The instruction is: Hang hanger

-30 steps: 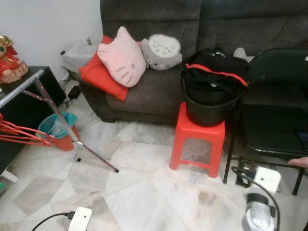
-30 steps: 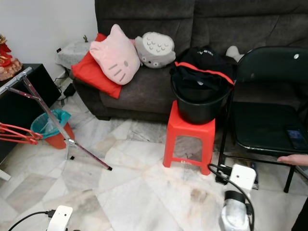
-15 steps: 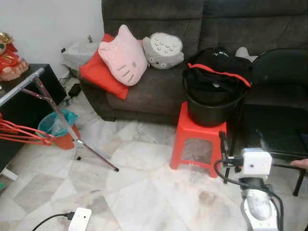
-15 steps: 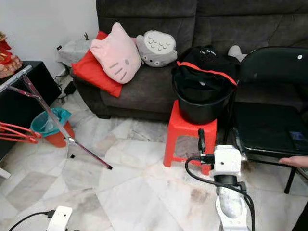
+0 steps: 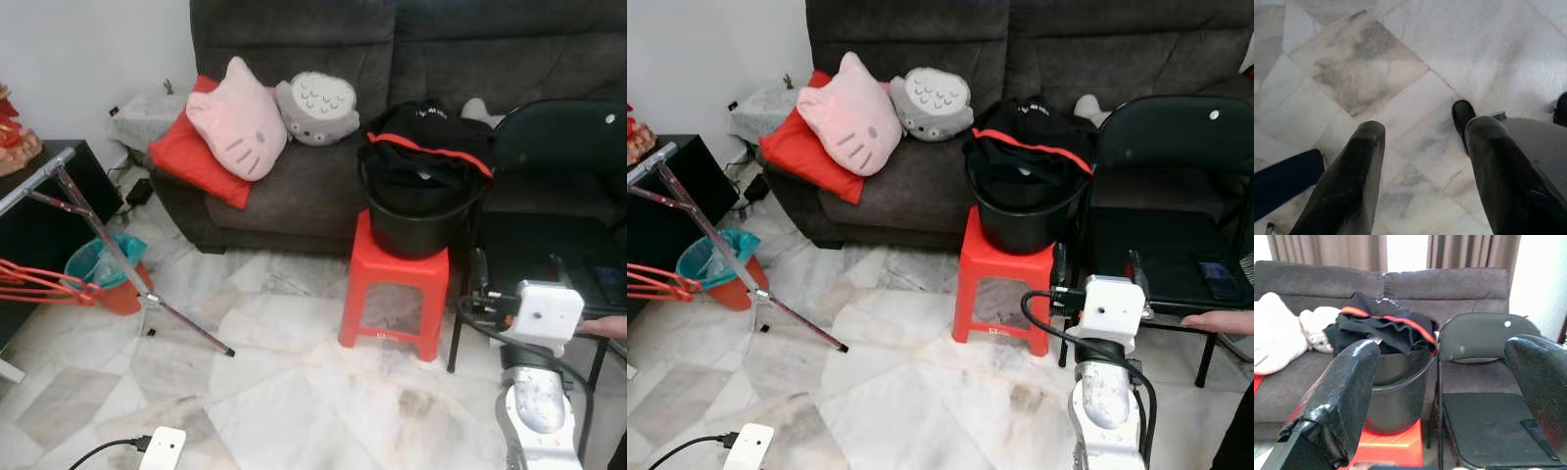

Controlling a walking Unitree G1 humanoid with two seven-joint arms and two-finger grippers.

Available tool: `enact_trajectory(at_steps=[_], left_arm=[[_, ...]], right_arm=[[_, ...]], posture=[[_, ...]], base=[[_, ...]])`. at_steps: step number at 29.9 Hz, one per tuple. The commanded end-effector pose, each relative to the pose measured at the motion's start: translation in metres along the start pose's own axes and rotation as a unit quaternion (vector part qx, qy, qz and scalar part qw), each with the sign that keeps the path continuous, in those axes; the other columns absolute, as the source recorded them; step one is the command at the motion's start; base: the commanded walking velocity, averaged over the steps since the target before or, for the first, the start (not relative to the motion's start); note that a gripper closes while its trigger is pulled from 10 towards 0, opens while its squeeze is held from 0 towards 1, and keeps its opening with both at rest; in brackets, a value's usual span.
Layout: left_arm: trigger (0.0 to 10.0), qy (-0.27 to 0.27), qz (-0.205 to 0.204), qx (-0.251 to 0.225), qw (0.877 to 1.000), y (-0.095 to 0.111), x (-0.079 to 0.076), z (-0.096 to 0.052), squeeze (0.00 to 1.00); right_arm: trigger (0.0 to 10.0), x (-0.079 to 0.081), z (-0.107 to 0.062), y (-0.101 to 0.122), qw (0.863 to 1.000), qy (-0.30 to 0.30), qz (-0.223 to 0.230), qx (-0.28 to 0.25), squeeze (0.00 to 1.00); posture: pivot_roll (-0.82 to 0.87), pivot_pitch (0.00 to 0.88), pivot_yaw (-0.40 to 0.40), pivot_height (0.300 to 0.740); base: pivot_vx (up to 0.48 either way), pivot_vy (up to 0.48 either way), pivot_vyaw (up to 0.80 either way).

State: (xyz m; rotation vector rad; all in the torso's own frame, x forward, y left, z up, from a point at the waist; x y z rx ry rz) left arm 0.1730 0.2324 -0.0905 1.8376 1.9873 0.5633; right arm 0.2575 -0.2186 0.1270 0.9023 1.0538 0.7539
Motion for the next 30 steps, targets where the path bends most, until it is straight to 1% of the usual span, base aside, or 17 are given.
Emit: enact_trajectory(at_steps=[1,11,13,16,19,22,30], left_arm=[[10.0,0.006,0.002,0.006,1.000,-0.003,0.003,-0.001,0.00],[10.0,0.004,-0.008,0.007,1.000,-0.006,-0.004,0.000,0.00],[10.0,0.004,-0.010,0.006,1.000,-0.005,-0.004,0.001,0.00],[10.0,0.005,-0.011,0.004,1.000,-0.003,-0.003,0.001,0.00],[10.0,0.005,-0.009,0.003,1.000,-0.002,-0.002,0.001,0.00],[10.0,0.006,-0.005,0.003,1.000,-0.001,-0.001,0.000,0.00],[10.0,0.005,-0.001,0.002,1.000,0.002,0.000,0.001,0.00]], right_arm=[[10.0,-0.002,0.001,0.003,1.000,-0.005,0.002,0.000,0.00],[10.0,-0.010,0.010,0.013,1.000,-0.010,0.007,0.000,0.00],[10.0,-0.010,0.012,0.015,1.000,-0.012,0.013,-0.001,0.00],[10.0,-0.009,0.013,0.013,1.000,-0.018,0.013,0.012,0.00],[10.0,-0.012,0.012,0.010,0.999,-0.031,0.031,0.028,0.00],[10.0,-0.013,0.012,0.010,0.998,-0.035,0.035,0.028,0.00],[10.0,-0.010,0.013,0.013,0.999,-0.029,0.036,0.025,0.00]], posture=[[-0.08,0.000,0.071,0.740],[-0.07,0.000,0.046,0.740],[-0.07,0.000,0.046,0.740],[-0.07,0.000,0.052,0.740],[-0.08,0.000,0.060,0.740],[-0.08,0.000,0.066,0.740],[-0.07,0.000,0.072,0.740]], base=[[0.244,0.000,0.00],[0.255,0.000,0.00],[0.266,0.000,0.00],[0.265,0.000,0.00],[0.264,0.000,-0.72],[0.265,0.000,-0.69],[0.264,0.000,0.00]])
Point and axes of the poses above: a point about 5 cm out from each wrist's last joint towards the gripper, its own z axis pointing out of the wrist towards the gripper, its own y axis along the axis of the wrist's last joint, x = y × z, the point moved 1 cm from there along z, pointing out of the wrist towards the gripper, and after that the axes turned 14 degrees about -z, right-handed, at the moved point
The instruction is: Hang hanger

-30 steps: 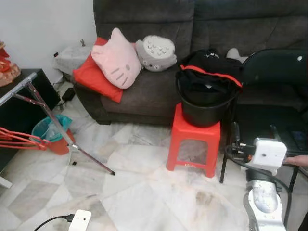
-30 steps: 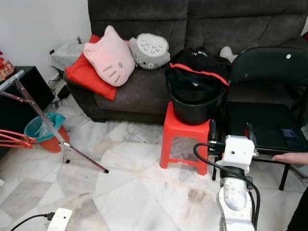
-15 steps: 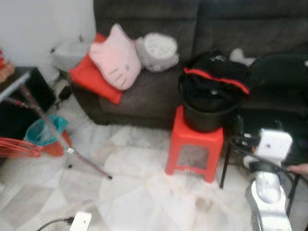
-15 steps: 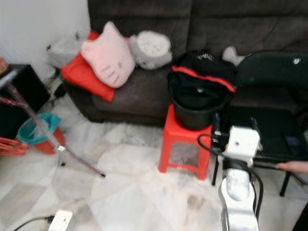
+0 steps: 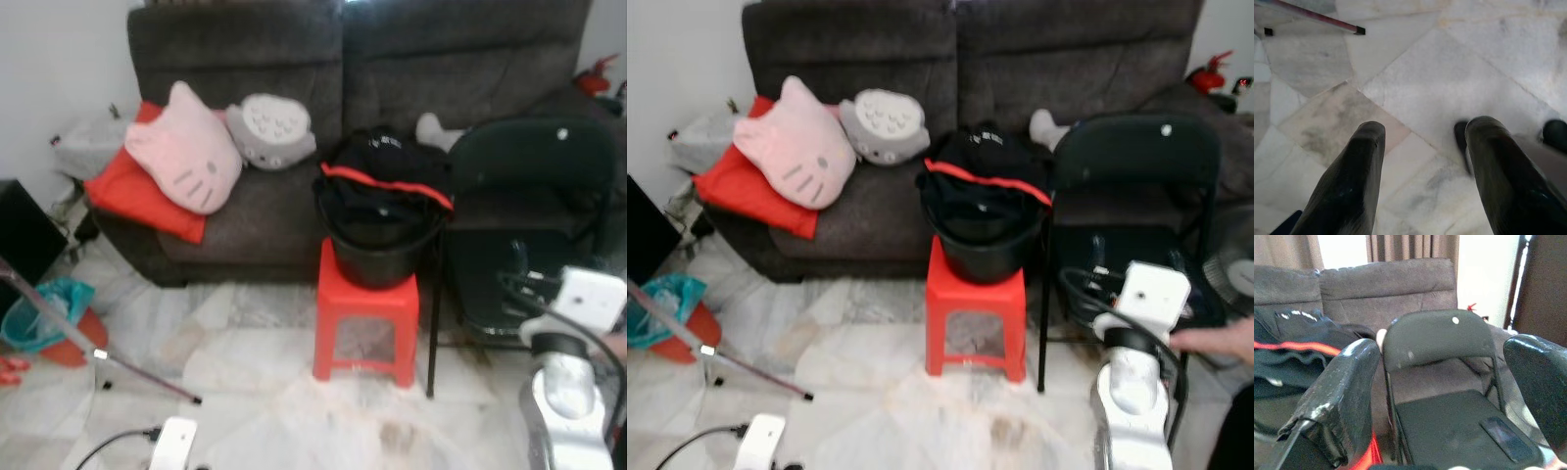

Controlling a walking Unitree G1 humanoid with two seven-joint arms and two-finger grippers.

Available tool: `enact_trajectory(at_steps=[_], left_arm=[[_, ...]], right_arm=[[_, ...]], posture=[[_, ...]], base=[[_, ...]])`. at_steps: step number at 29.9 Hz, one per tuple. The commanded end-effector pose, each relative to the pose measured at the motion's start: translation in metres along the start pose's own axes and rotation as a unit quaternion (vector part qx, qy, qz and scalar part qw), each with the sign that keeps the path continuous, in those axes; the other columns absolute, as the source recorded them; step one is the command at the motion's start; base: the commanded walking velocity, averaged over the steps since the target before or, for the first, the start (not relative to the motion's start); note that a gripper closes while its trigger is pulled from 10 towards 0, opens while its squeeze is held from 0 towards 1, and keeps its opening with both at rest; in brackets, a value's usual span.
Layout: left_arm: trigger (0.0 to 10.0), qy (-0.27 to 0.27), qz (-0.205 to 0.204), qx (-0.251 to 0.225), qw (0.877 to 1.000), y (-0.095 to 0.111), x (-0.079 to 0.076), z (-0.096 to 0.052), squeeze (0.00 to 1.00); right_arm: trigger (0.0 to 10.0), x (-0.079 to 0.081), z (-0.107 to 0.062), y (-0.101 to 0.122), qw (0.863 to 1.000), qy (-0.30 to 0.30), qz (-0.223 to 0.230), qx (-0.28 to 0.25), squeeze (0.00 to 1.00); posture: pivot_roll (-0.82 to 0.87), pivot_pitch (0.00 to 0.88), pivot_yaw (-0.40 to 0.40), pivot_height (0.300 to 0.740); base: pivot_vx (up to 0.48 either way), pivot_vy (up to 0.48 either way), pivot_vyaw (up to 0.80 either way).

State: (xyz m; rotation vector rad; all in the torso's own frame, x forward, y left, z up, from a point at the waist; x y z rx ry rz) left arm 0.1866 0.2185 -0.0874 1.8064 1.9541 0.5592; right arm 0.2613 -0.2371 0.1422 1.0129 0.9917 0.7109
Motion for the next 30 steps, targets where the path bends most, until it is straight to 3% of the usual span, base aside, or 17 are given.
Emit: enact_trajectory(at_steps=[1,9,15,30], left_arm=[[10.0,0.020,0.004,0.019,1.000,-0.0096,0.0152,-0.0041,0.00],[10.0,0.020,0.007,0.019,1.000,-0.0082,0.0160,-0.0041,0.00],[10.0,0.019,0.008,0.019,1.000,-0.0077,0.0168,-0.0042,0.00],[10.0,0.018,0.011,0.020,1.000,-0.0072,0.0175,-0.0043,0.00]], right_arm=[[10.0,0.0119,0.0002,0.0083,1.000,0.016,0.013,-0.009,0.00],[10.0,0.0153,0.0000,0.0098,1.000,0.027,-0.001,-0.014,0.00],[10.0,0.0190,-0.0014,0.0091,0.999,0.036,0.001,-0.011,0.00],[10.0,0.0149,-0.0050,0.0028,0.999,0.030,0.002,0.009,0.00]], posture=[[-0.07,0.000,0.073,0.740],[-0.07,0.000,0.077,0.740],[-0.07,0.000,0.080,0.740],[-0.07,0.000,0.084,0.740]], base=[[0.266,0.000,0.00],[0.267,0.000,0.00],[0.267,0.000,0.68],[0.266,0.000,0.00]])
Point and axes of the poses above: a point about 5 cm out from each wrist's last joint towards the gripper, its own z axis pointing out of the wrist towards the gripper, its own y axis along the axis of the wrist's last joint, x = y × z, the point moved 1 cm from there along z, pointing out of the wrist towards the gripper, and after that the axes turned 14 degrees about -z, right-handed, at the moved point
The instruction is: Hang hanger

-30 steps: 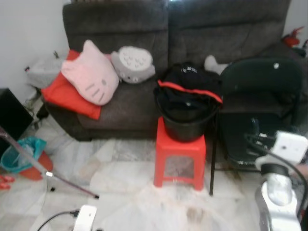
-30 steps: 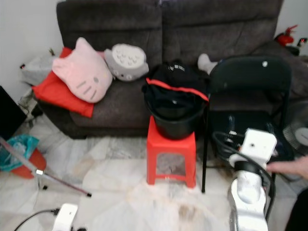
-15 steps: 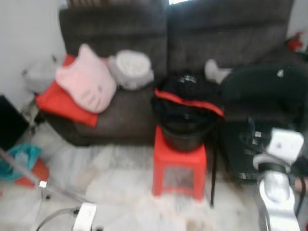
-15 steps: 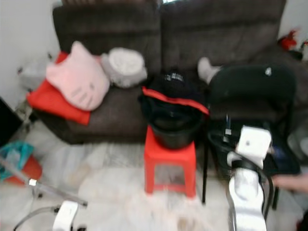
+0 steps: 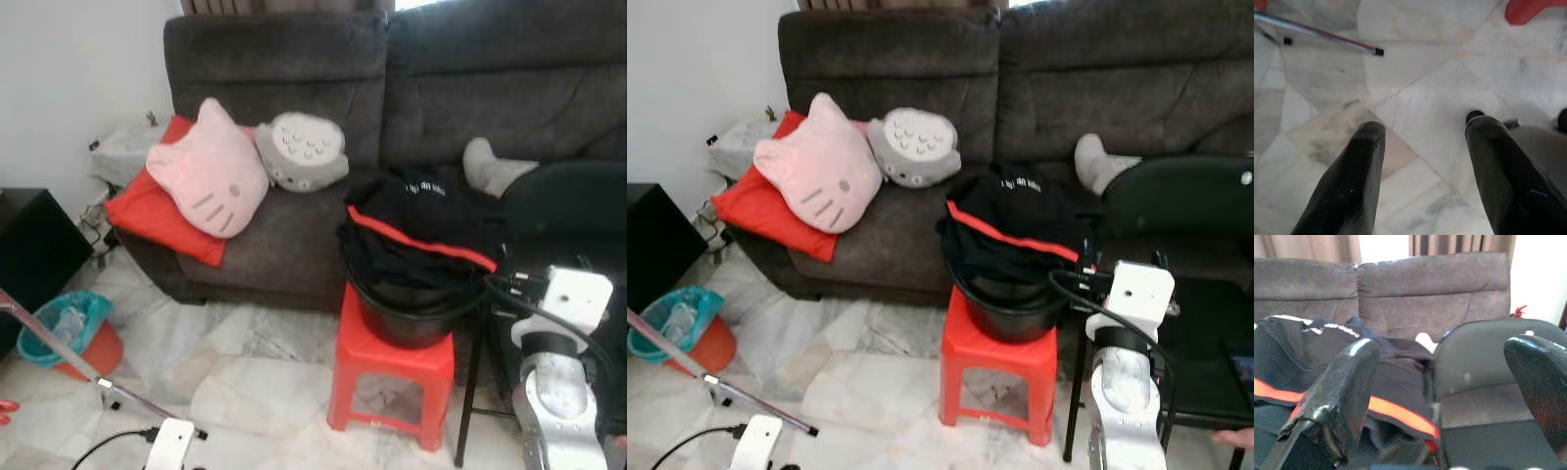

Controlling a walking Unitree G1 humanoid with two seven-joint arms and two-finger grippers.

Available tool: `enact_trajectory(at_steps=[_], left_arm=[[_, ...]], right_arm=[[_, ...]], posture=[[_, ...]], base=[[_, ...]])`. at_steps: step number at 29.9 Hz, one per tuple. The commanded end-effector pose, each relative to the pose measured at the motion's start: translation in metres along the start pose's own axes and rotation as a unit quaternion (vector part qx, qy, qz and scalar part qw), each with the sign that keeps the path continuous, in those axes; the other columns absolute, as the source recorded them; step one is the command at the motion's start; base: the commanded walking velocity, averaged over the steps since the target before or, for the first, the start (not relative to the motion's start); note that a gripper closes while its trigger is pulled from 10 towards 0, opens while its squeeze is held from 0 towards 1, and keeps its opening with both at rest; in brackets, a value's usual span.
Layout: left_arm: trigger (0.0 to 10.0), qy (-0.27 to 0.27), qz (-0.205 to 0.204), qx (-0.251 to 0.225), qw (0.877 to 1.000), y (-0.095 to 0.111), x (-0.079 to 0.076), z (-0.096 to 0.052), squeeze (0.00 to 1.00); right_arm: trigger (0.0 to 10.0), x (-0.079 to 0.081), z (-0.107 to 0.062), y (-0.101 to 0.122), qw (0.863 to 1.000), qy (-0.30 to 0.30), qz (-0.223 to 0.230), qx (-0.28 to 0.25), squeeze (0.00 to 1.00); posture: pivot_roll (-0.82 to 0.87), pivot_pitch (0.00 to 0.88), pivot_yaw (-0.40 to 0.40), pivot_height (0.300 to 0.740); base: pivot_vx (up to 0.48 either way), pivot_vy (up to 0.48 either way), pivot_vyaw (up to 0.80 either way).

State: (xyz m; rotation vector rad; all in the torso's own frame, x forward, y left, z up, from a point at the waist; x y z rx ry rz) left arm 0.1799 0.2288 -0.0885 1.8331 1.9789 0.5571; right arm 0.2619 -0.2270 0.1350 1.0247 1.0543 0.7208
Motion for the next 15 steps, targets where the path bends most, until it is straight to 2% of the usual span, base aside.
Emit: enact_trajectory(at_steps=[1,9,12,13,14,15], left_arm=[[10.0,0.008,0.007,0.006,1.000,-0.002,0.007,-0.001,0.00],[10.0,0.008,0.009,0.006,1.000,-0.002,0.007,-0.001,0.00],[10.0,0.009,0.010,0.005,1.000,-0.001,0.007,-0.001,0.00],[10.0,0.010,0.010,0.004,1.000,-0.001,0.007,-0.001,0.00],[10.0,0.010,0.010,0.004,1.000,-0.001,0.007,-0.001,0.00],[10.0,0.010,0.010,0.004,1.000,-0.001,0.007,-0.001,0.00]], right_arm=[[10.0,0.002,-0.001,0.005,1.000,0.001,0.005,-0.006,0.00],[10.0,-0.001,-0.004,0.003,1.000,-0.006,0.004,0.000,0.00],[10.0,-0.004,-0.009,0.001,1.000,-0.010,-0.006,0.008,0.00],[10.0,-0.006,-0.014,-0.001,1.000,-0.007,-0.024,0.013,0.00],[10.0,-0.006,-0.014,-0.001,1.000,-0.007,-0.024,0.013,0.00],[10.0,-0.009,-0.022,-0.002,0.998,-0.001,-0.064,0.010,0.00]], posture=[[-0.07,0.000,0.085,0.740],[-0.08,0.000,0.086,0.740],[-0.08,0.000,0.086,0.740],[-0.08,0.000,0.086,0.740],[-0.08,0.000,0.086,0.740],[-0.08,0.000,0.086,0.740]], base=[[0.266,0.000,0.00],[0.266,0.000,0.00],[0.000,0.000,0.00],[0.000,0.000,0.00],[0.000,0.000,0.00],[0.000,0.000,0.00]])
Point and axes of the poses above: a point about 5 cm out from each wrist's last joint towards the gripper, its own z axis pointing out of the wrist towards the gripper, its own y axis along the axis of the wrist's last joint, x = y × z, the point moved 1 cm from there along z, pointing out of the wrist towards the gripper, and after that the axes turned 14 degrees about -z, right-handed, at the moved point
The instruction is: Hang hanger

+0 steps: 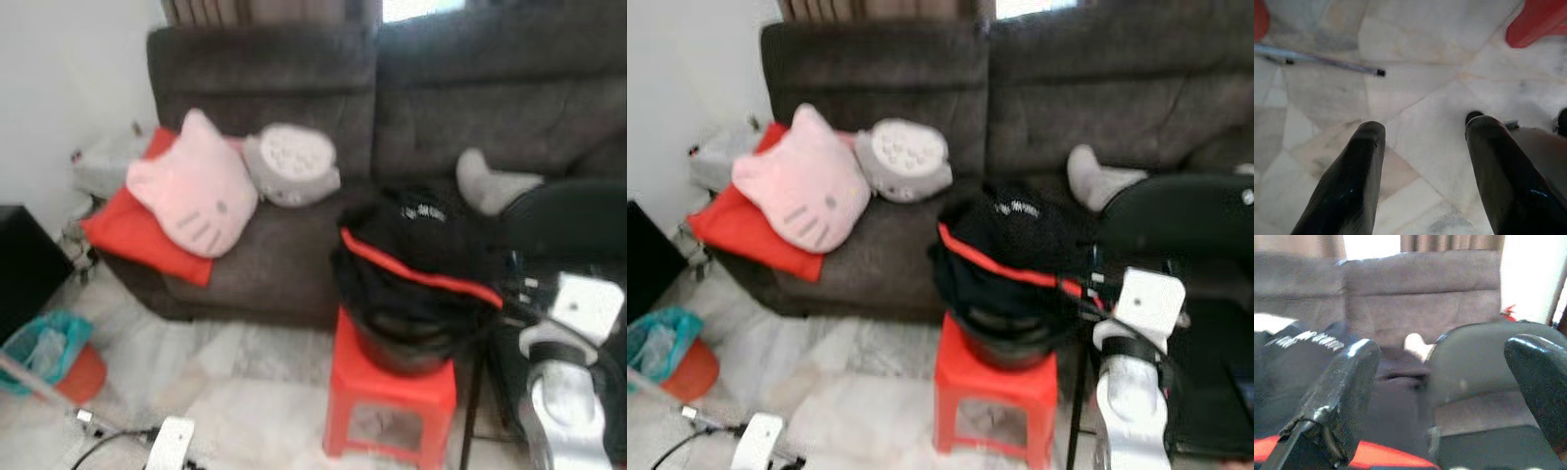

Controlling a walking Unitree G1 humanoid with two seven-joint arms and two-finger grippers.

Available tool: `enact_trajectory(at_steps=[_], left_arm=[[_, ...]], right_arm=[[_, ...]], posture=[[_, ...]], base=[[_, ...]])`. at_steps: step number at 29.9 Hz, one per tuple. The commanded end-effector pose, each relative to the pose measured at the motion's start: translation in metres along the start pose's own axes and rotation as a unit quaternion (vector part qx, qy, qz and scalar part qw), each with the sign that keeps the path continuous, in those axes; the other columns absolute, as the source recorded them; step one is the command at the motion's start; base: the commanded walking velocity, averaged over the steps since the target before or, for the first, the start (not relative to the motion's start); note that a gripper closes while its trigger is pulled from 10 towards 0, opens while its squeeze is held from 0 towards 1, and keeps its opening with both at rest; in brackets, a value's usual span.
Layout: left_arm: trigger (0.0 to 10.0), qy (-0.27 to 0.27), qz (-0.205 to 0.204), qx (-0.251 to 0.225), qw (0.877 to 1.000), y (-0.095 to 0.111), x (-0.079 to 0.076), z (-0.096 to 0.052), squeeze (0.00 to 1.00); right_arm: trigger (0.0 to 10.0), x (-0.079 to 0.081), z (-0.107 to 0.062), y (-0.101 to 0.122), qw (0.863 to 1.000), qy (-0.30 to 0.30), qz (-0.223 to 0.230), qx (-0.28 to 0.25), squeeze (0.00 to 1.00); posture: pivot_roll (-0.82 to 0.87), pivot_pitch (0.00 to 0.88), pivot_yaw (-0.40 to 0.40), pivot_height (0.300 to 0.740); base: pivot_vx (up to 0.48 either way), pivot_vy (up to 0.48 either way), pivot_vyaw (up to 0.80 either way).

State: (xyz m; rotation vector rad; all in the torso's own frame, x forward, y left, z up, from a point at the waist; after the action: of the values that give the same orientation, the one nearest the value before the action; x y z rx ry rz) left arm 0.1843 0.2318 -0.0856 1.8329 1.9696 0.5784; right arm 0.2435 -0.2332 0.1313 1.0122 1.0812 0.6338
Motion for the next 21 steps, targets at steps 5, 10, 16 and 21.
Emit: enact_trajectory(at_steps=[5,10,16,21], left_arm=[[10.0,0.006,0.008,0.012,1.000,-0.006,0.005,-0.001,0.00],[10.0,0.007,0.014,0.014,1.000,-0.005,0.005,-0.001,0.00],[10.0,0.006,0.017,0.014,1.000,-0.004,0.005,-0.001,0.00],[10.0,0.007,0.014,0.013,1.000,-0.004,0.004,-0.001,0.00]], right_arm=[[10.0,-0.004,-0.020,0.008,0.998,0.017,-0.060,-0.018,0.00],[10.0,-0.011,-0.056,0.006,0.982,0.055,-0.181,0.011,0.00],[10.0,-0.023,-0.068,-0.033,0.956,0.051,-0.252,0.141,0.00],[10.0,-0.025,-0.055,-0.044,0.943,0.050,-0.277,0.177,0.00]], posture=[[-0.09,0.000,0.088,0.740],[-0.11,0.000,0.085,0.740],[-0.12,0.000,0.087,0.740],[-0.11,0.000,0.085,0.740]], base=[[0.000,0.000,0.00],[0.000,0.000,0.00],[0.000,0.000,0.00],[0.000,0.000,0.00]])
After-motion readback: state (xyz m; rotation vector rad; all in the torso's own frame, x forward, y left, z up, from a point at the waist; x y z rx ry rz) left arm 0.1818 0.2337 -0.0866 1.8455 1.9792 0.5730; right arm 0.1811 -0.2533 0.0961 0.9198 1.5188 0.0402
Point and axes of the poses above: a point about 5 cm out from each wrist's last joint towards the gripper, its own z axis pointing out of the wrist towards the gripper, its own y axis along the axis of the wrist's last joint, x = y × z, the point moved 1 cm from there along z, pointing out of the wrist towards the gripper, and after that the axes turned 14 degrees about -z, right-handed, at the moved point
